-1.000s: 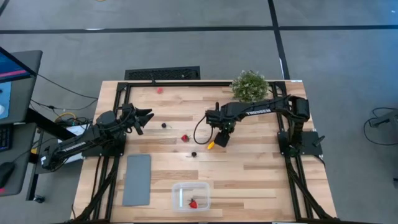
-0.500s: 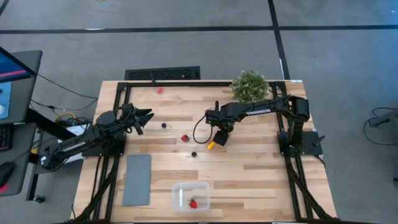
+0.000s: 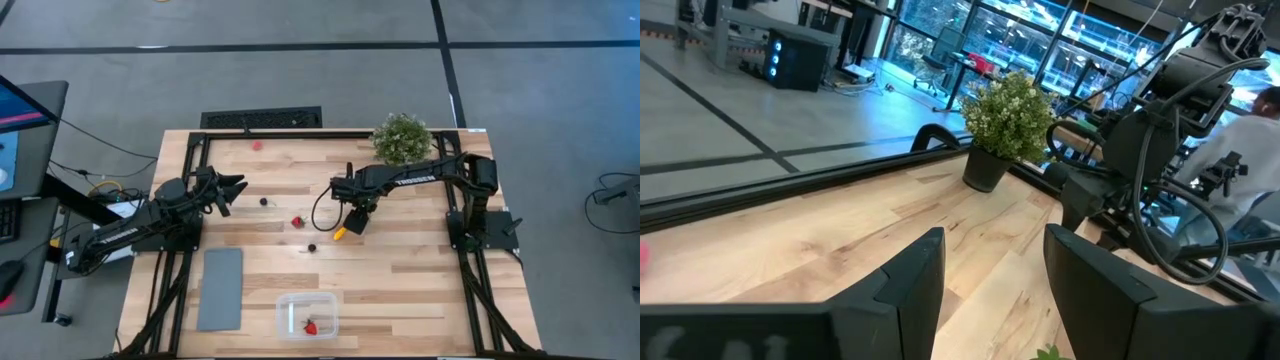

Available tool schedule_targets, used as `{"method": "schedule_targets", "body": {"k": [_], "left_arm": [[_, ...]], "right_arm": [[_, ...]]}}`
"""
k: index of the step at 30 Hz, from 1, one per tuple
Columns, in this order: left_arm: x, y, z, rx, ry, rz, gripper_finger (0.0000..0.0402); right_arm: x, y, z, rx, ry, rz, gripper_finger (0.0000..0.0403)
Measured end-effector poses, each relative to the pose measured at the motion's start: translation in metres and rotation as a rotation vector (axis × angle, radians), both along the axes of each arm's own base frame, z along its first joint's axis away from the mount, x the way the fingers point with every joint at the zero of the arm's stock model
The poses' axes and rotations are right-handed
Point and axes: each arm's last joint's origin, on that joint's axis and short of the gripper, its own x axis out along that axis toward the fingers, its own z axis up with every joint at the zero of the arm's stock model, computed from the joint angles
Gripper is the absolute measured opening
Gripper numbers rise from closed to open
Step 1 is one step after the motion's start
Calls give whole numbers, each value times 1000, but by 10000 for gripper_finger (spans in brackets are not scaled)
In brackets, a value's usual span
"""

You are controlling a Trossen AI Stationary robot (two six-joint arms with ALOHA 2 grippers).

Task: Pick and placing Produce into tupperware
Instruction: Put the red strawberry into the transparent bin

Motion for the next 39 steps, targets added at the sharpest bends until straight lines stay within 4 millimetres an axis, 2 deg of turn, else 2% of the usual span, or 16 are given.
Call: {"method": "schedule_targets", "body": {"k": [18,27,36,39], "left_arm": [[0,0,0,0,0,0,163],[0,0,0,0,0,-1,163],[0,0,0,4,1,11,163],[0,0,0,5,1,11,163]], "right_arm": [[2,10,0,-2,-11,13,217],[-14,12,-30,3,18,-15,203],[-15,12,-32,5,7,-21,160],[-15,12,-32,5,7,-21,158]]}}
